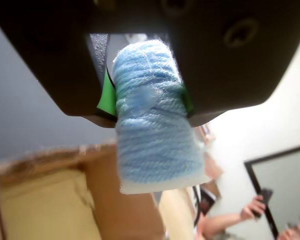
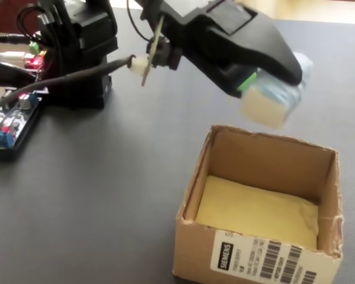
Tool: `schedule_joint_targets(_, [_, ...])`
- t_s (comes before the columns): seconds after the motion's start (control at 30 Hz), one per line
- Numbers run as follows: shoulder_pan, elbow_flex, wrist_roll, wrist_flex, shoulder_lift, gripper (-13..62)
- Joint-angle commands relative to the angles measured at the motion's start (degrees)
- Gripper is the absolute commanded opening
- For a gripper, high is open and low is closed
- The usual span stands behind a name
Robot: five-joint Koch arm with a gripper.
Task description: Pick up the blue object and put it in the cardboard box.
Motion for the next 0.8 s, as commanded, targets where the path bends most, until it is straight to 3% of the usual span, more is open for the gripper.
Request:
schedule_joint_targets(0.0, [1.32, -6.94, -0.09, -1.23, -0.7, 10.7])
schedule_joint_targets(0.23, [7.38, -13.62, -0.09, 0.88, -7.91, 11.2])
schedule_joint_targets(0.33, [8.0, -15.21, -0.7, 6.59, -7.91, 24.6])
schedule_joint_targets(0.43, [8.0, -14.06, -0.62, 7.82, -6.59, 30.9])
schedule_joint_targets(0.77, [5.19, -11.25, 0.79, 6.94, -0.26, 32.3])
